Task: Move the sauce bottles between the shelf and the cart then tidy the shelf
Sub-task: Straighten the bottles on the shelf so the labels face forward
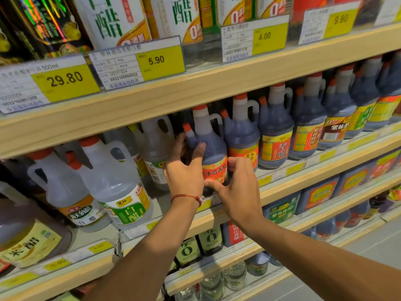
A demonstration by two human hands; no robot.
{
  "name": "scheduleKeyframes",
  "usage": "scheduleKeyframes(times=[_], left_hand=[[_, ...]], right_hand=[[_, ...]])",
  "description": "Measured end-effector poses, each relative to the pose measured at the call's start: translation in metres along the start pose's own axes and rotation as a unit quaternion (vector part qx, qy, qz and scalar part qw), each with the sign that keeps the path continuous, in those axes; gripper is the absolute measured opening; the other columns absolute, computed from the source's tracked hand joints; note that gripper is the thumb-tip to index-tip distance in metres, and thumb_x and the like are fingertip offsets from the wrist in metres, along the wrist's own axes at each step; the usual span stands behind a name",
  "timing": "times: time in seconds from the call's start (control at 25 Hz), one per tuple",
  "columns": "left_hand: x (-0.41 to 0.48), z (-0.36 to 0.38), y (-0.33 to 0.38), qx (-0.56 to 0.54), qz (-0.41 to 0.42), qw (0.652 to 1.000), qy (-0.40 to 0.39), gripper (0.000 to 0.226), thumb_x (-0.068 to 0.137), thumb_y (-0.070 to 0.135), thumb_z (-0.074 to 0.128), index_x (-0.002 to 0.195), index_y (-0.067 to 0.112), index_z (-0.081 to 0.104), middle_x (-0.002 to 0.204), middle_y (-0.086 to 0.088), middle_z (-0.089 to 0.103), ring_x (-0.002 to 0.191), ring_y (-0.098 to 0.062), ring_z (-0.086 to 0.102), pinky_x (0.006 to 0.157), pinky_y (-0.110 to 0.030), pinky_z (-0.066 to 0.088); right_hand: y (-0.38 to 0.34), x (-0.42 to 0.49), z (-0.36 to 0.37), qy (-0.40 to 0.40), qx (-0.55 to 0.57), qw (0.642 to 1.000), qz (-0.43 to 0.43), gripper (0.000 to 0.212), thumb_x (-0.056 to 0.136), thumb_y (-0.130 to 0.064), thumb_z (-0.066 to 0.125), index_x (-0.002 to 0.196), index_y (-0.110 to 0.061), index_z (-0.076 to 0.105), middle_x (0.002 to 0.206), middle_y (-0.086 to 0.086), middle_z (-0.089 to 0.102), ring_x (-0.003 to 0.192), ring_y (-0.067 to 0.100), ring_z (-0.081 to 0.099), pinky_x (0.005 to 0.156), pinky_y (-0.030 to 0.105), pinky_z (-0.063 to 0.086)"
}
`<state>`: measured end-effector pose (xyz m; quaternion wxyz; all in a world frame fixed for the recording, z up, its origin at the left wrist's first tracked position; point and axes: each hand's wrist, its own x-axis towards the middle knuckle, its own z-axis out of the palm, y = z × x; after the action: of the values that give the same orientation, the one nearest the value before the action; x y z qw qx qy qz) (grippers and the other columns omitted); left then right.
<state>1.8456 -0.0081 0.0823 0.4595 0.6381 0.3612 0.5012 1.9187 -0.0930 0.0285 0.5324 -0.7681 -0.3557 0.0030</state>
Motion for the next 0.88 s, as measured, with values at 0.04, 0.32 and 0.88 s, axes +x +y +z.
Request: scheduleKeyframes(times=[0.04,0.32,0.88], left_hand=[[0.0,-0.001,0.001,0.004,-0.003,1.0,-0.001,0.048,0.085,0.04,0.071,0.131,0.031,0.059,0.123,0.005,0.067,0.115,-0.014,0.062,0.096,-0.043,0.054],[0.002,-0.001,0.005,0.0,-0.018,1.0,-0.004,0.051,0.089,0.028,0.069,0.138,0.023,0.054,0.128,0.001,0.065,0.12,-0.014,0.059,0.101,-0.035,0.051],[-0.004,-0.057,0.032,0.173,0.029,0.978,0.11,0.05,0.089,0.002,0.056,0.138,0.003,0.048,0.137,-0.018,0.053,0.127,-0.033,0.048,0.108,-0.033,0.037]], right_hand=[[0.0,0.0,0.0,0.0,0.002,1.0,0.003,0.066,0.071,-0.047,0.092,0.117,-0.022,0.051,0.109,-0.006,0.052,0.098,0.014,0.059,0.083,0.041,0.058],[-0.004,-0.002,0.005,0.009,0.013,1.0,0.004,0.063,0.074,-0.039,0.092,0.118,-0.019,0.052,0.109,-0.003,0.05,0.097,0.016,0.057,0.085,0.042,0.056],[-0.035,-0.028,0.016,-0.105,0.065,0.984,-0.126,0.038,0.097,-0.018,0.071,0.133,-0.02,0.057,0.118,-0.007,0.06,0.107,0.01,0.06,0.093,0.034,0.054]])
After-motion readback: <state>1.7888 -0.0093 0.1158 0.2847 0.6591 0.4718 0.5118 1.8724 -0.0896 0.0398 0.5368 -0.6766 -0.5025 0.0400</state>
